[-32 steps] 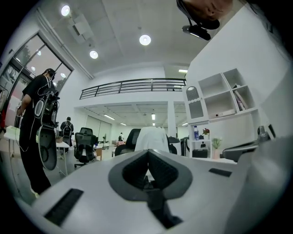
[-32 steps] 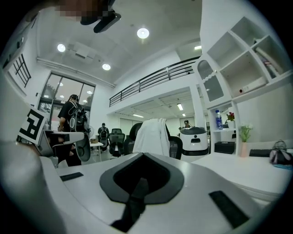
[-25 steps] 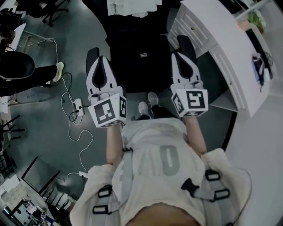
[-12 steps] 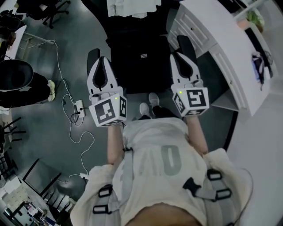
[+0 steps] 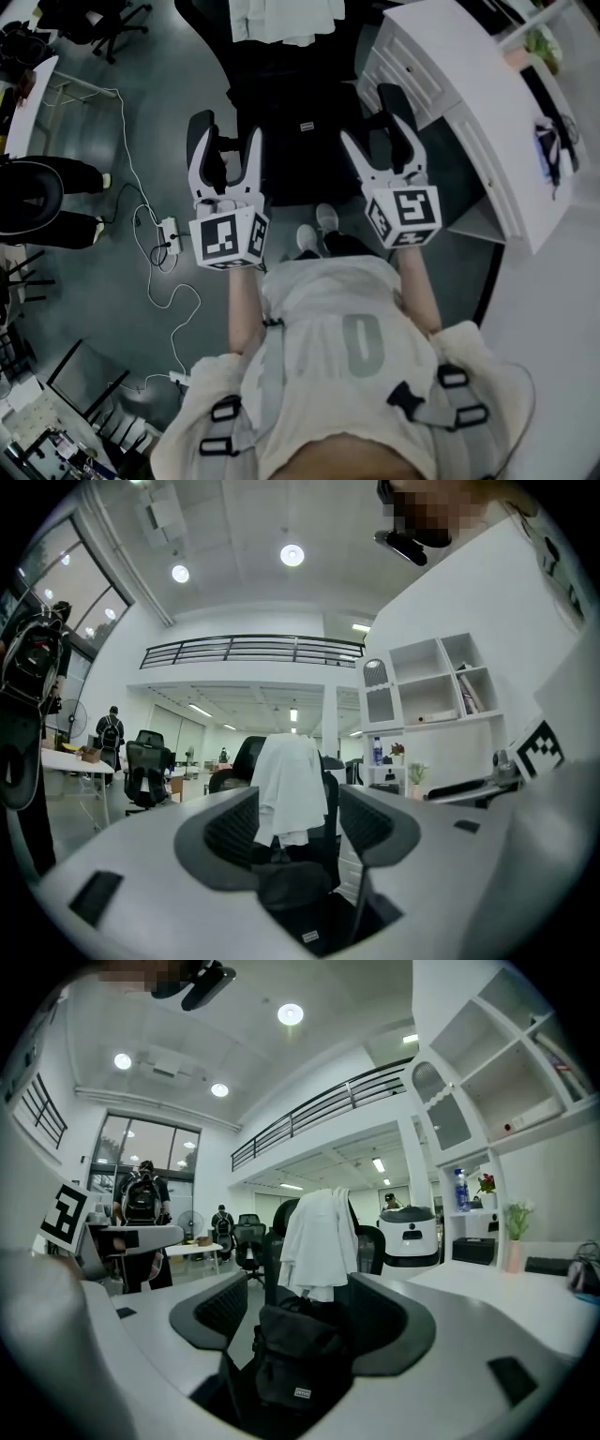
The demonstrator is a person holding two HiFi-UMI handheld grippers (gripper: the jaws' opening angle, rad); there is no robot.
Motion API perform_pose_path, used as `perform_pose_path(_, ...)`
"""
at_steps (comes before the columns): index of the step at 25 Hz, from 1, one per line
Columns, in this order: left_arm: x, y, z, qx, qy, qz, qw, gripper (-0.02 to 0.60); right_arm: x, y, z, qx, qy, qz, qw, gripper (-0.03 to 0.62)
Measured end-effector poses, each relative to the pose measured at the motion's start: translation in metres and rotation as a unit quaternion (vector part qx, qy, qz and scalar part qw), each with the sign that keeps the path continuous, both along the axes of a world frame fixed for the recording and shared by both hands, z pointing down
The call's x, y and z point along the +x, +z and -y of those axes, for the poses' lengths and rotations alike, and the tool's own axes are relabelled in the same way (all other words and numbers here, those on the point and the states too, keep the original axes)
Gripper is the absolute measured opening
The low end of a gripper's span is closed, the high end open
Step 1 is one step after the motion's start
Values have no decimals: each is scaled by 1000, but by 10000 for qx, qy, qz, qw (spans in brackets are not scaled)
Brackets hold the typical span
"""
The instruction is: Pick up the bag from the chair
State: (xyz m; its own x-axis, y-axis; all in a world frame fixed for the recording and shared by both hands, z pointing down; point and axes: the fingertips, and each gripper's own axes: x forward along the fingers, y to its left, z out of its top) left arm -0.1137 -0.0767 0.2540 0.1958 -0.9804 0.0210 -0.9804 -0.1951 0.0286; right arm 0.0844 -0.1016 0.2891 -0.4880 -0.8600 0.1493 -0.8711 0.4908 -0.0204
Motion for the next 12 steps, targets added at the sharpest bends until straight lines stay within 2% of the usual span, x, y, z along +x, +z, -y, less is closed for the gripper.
perform_pose_path(12, -11, 9, 19, -128, -128, -29, 9998, 250, -12, 5, 19, -139, -127, 3, 9998, 305)
